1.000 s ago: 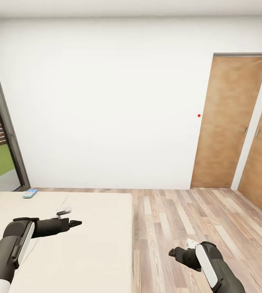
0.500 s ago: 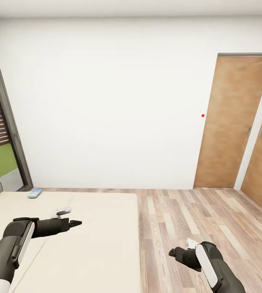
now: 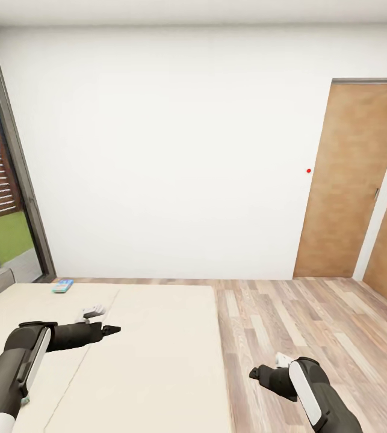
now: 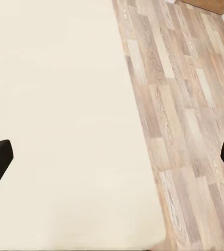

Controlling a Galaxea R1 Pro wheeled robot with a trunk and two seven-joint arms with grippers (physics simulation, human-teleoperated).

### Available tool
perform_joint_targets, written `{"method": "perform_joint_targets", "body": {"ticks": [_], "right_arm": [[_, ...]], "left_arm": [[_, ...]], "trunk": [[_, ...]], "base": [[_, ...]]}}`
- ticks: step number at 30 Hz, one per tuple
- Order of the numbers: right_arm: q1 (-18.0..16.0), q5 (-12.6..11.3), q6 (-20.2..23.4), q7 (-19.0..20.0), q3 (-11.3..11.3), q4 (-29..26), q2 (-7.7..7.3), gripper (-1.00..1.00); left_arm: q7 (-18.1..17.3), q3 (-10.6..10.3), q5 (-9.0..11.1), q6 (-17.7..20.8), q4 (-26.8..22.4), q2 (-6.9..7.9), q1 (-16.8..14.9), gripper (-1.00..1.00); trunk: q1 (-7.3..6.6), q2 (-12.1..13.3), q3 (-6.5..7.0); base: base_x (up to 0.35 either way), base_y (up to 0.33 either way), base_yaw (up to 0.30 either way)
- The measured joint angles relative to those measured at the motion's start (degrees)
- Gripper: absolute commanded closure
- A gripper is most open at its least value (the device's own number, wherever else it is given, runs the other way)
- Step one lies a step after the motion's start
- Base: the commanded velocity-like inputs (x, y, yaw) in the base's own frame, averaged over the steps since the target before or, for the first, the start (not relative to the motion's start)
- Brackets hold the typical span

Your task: Put all the toys in the child's room - the three board games (two on the bed and one on the table), the two jigsaw puzzles on the table, and the tennis ball on the table - inside the toy box on the table in the child's room.

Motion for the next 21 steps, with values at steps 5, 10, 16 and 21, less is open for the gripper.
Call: {"method": "perform_joint_targets", "body": {"ticks": [5, 10, 16, 21], "right_arm": [[0.0, 0.0, 0.0, 0.0, 0.1, 0.0, 0.0, -1.0], [0.0, 0.0, -0.2, 0.0, 0.2, 0.0, -0.03, -1.0], [0.1, 0.0, -2.8, 0.1, 0.3, 0.2, -0.07, -1.0], [0.1, -0.1, -4.6, 0.2, 0.3, 0.4, -0.15, -1.0]], "left_arm": [[0.0, 0.0, 0.0, 0.0, 0.0, 0.0, 0.0, -1.0], [0.0, 0.0, 0.0, 0.0, 0.0, 0.0, 0.0, -1.0], [0.0, 0.0, 0.0, 0.0, 0.0, 0.0, 0.0, -1.0], [0.0, 0.0, 0.0, 0.0, 0.0, 0.0, 0.0, -1.0]], "trunk": [[0.0, 0.0, 0.0], [0.0, 0.0, 0.0], [0.0, 0.0, 0.0], [0.0, 0.0, 0.0]], "base": [[0.0, 0.279, 0.0], [0.0, 0.279, 0.0], [0.0, 0.279, 0.0], [0.0, 0.279, 0.0]]}}
